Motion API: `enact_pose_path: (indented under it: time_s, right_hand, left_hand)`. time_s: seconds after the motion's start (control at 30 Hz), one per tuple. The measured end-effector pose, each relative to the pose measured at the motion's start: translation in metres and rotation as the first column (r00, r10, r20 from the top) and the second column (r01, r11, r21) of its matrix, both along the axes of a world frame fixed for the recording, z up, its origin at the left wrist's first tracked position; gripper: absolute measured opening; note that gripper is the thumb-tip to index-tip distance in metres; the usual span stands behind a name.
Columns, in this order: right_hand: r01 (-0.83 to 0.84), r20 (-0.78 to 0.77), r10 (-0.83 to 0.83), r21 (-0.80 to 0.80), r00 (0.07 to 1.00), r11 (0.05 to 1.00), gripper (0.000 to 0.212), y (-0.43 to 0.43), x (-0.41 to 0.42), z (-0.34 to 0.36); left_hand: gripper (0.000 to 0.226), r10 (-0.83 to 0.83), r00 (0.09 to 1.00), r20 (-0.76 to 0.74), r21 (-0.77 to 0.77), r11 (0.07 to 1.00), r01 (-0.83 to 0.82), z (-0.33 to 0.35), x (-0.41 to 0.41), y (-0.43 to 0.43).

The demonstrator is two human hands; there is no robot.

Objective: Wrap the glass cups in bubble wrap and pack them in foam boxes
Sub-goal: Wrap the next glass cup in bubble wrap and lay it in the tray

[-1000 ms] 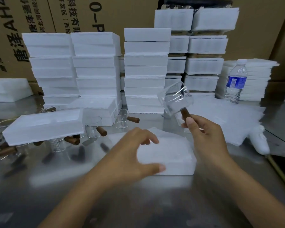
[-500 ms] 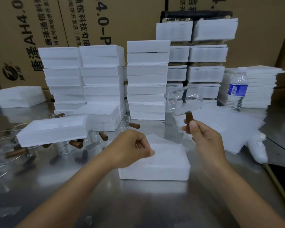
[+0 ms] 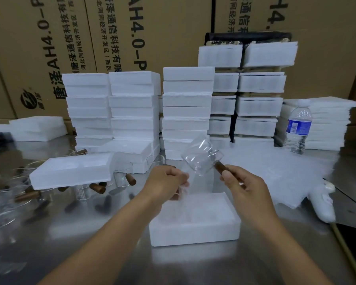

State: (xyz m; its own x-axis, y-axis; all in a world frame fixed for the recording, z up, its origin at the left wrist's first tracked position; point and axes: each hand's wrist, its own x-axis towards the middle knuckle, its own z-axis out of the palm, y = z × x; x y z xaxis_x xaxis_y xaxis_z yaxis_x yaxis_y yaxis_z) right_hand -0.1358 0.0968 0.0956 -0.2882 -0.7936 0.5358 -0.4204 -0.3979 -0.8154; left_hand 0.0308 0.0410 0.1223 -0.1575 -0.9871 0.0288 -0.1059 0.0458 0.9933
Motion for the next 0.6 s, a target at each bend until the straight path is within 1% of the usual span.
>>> enact_pose_path:
  time_s: [0.07,0.13,0.17,0.27,0.33,0.4,0.47,0.6]
  right_hand:
    - [0.070,-0.066,-0.070,-0.008,0.995,0.998,0.015,-0.002,-0.003,-0.002]
    - [0.119,-0.142,-0.115,0.020,0.983,0.993,0.016,-0.004,-0.005,-0.006]
    - [0.148,-0.183,-0.138,0.042,0.973,0.988,0.016,-0.005,-0.006,-0.009]
    - [0.252,-0.271,-0.222,0.078,0.937,0.965,0.017,-0.007,-0.008,-0.014]
    - [0.311,-0.345,-0.270,0.066,0.899,0.948,0.019,-0.007,-0.009,-0.015]
    - [0.343,-0.393,-0.290,0.069,0.872,0.937,0.022,-0.005,-0.010,-0.013]
    - [0.347,-0.417,-0.273,0.111,0.867,0.931,0.022,-0.004,-0.010,-0.010]
    - [0.330,-0.443,-0.218,0.193,0.870,0.924,0.021,-0.002,-0.010,-0.004]
  left_hand:
    - [0.017,0.097,0.993,-0.068,-0.028,0.995,-0.099,0.001,-0.002,-0.003]
    - [0.021,0.159,0.979,-0.130,-0.059,0.984,-0.168,0.001,-0.004,-0.003]
    - [0.022,0.179,0.974,-0.139,-0.090,0.977,-0.192,0.001,-0.005,-0.001]
    - [0.021,0.211,0.973,-0.097,-0.240,0.943,-0.229,-0.001,-0.011,0.005]
    - [0.019,0.198,0.980,-0.033,-0.335,0.921,-0.198,0.000,-0.015,0.008]
    - [0.018,0.162,0.986,0.045,-0.414,0.901,-0.129,0.001,-0.019,0.012]
    - [0.018,0.138,0.984,0.115,-0.498,0.865,-0.063,0.001,-0.022,0.017]
    - [0.021,0.154,0.962,0.225,-0.626,0.780,0.021,0.000,-0.024,0.022]
